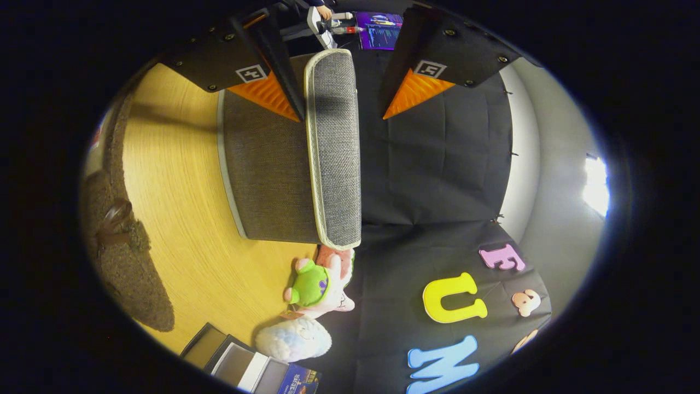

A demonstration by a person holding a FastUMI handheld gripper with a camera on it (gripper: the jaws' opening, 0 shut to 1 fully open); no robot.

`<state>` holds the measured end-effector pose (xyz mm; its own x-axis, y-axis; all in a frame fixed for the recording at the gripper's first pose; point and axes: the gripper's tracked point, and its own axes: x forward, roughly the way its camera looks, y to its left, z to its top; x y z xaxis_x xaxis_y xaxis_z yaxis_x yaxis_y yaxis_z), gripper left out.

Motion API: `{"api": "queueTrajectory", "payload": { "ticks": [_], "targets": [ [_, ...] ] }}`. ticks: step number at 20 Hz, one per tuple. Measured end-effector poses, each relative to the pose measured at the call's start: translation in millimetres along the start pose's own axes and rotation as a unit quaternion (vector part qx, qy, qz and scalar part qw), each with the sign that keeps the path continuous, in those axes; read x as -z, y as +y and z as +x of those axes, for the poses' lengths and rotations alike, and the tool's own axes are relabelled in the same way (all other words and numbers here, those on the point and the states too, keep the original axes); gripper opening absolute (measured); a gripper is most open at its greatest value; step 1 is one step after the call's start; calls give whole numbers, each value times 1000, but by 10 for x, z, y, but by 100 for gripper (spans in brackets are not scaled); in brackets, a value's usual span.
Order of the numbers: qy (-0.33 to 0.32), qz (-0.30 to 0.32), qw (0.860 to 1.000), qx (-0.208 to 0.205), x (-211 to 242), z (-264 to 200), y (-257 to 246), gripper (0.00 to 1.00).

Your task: Open the storage box then place both shoes into the box .Put the left shoe in first, then the right shoe, with the right side of both shoes facing outward in a uniform manner.

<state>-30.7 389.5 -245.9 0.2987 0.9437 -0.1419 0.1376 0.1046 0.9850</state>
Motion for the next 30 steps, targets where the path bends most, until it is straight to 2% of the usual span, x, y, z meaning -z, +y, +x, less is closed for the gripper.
{"api": "queueTrajectory", "payload": {
  "ticks": [3, 5, 8, 11, 13, 15, 16, 18, 19, 20, 21, 22, 28, 30],
  "targets": [
    [15, 5, 1000, -22, 7, -71, 47, 82],
    [22, -2, 1000, -3, 25, -32, -108, 82],
    [20, 2, 1000, 4, 52, 54, -229, 82],
    [26, 11, 999, -29, 77, 33, -47, 82],
    [37, -9, 999, -37, 132, 20, 20, 69],
    [43, -28, 998, -25, 117, 24, 12, 69],
    [25, -49, 998, 27, 128, 186, -205, 50],
    [30, -42, 999, -4, 115, 51, -16, 11],
    [35, -60, 998, -1, 140, 21, -1, 7],
    [27, -81, 996, 19, 158, 276, -152, 6],
    [31, -89, 995, 11, 134, 250, -61, 6],
    [35, -91, 995, 7, 76, 152, 36, 0],
    [45, -124, 989, 64, 89, 17, 501, 0],
    [51, -141, 987, 64, 113, 61, 771, 0]
  ]
}}
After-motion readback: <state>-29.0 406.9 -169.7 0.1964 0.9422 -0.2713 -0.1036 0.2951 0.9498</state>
